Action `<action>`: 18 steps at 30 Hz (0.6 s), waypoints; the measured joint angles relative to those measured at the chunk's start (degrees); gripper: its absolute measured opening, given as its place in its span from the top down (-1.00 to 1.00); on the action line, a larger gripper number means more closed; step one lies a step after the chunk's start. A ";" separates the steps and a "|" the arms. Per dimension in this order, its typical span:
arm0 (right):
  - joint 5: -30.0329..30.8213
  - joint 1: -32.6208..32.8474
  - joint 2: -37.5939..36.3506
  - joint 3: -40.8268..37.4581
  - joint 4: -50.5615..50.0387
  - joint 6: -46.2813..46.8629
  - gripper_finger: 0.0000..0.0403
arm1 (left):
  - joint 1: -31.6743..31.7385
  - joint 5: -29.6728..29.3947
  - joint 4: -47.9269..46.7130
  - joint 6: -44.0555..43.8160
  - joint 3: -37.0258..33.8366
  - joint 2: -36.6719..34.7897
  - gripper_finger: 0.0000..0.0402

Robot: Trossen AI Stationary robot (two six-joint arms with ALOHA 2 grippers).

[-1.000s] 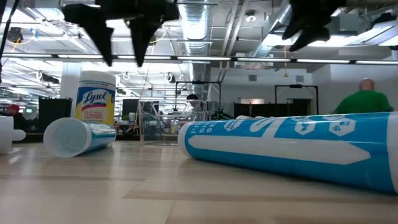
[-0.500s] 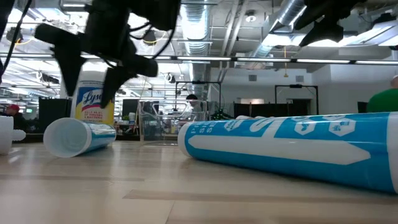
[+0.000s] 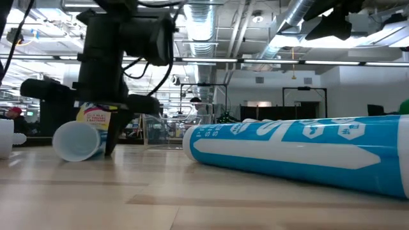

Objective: Pick & place silicon tubes, Sealant and Lysol wipes
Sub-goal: Put the top blue sealant into the transparent bin

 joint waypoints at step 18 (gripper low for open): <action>1.30 0.08 0.00 0.00 3.02 1.45 -0.27 | -0.71 -2.37 4.99 -0.70 -3.39 -3.51 0.00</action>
